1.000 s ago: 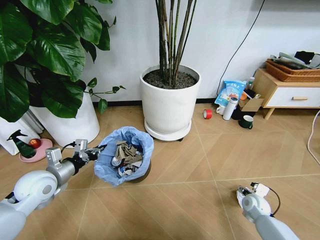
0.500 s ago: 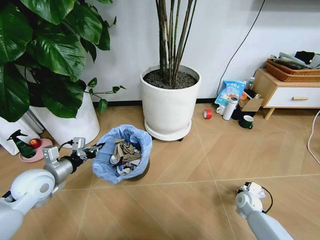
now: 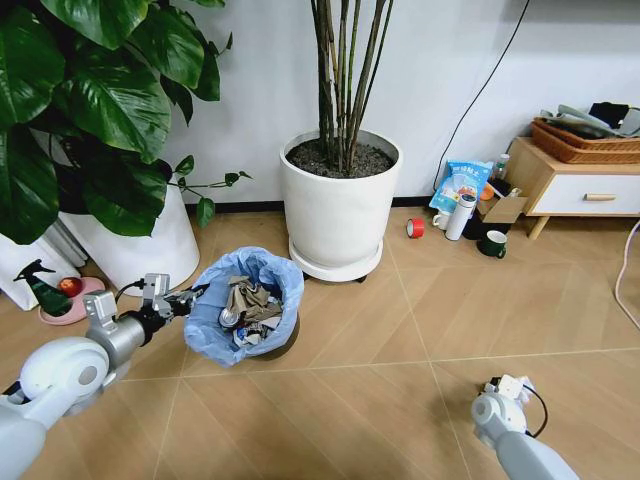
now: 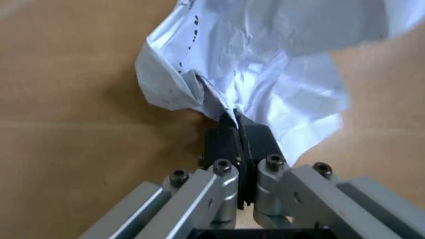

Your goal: Pick up the trash bin and place the garbage on the floor into it.

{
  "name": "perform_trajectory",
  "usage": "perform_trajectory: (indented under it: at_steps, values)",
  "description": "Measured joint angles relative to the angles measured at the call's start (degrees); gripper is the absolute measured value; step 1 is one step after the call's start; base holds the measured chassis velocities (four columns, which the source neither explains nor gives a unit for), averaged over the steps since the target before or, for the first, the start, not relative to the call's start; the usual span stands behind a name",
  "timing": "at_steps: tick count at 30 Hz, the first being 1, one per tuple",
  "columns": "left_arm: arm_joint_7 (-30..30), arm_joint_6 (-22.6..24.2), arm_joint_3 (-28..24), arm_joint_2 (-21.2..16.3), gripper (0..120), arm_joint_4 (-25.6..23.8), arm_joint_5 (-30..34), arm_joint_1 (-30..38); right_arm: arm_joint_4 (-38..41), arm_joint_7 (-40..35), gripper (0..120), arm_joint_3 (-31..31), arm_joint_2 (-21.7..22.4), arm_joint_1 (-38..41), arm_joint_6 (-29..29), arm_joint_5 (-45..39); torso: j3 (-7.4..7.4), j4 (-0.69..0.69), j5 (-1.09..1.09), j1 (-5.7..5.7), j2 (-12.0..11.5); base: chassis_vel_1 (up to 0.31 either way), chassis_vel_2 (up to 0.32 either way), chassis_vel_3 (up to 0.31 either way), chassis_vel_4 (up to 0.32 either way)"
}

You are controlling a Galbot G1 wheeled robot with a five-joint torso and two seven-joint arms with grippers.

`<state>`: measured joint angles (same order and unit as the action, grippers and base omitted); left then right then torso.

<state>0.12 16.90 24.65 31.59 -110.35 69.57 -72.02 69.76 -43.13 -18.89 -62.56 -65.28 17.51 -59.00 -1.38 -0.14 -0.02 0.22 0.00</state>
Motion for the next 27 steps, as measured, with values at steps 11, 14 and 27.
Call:
perform_trajectory:
  at_steps: [11,14,27]
  values:
    - [0.3,0.0,-0.4,-0.4,0,0.3,0.3,0.5,16.6,9.8,0,0.7,9.9,-6.3,-4.8,7.1,0.0,-0.01,-0.01,0.0,0.0,0.0,0.0,0.0,0.0]
    - [0.5,0.0,-0.7,-0.3,0,0.3,0.2,0.4,22.5,16.6,0,0.8,13.2,-8.7,-8.4,11.4,0.0,0.0,-0.04,0.0,0.0,0.0,0.0,0.0,0.0]
    - [0.2,0.0,-1.5,-0.2,0,0.4,-0.4,0.6,36.4,46.5,0,11.4,22.8,4.6,-29.6,27.4,-0.01,0.02,-0.03,0.0,0.0,0.0,0.0,0.0,0.0]
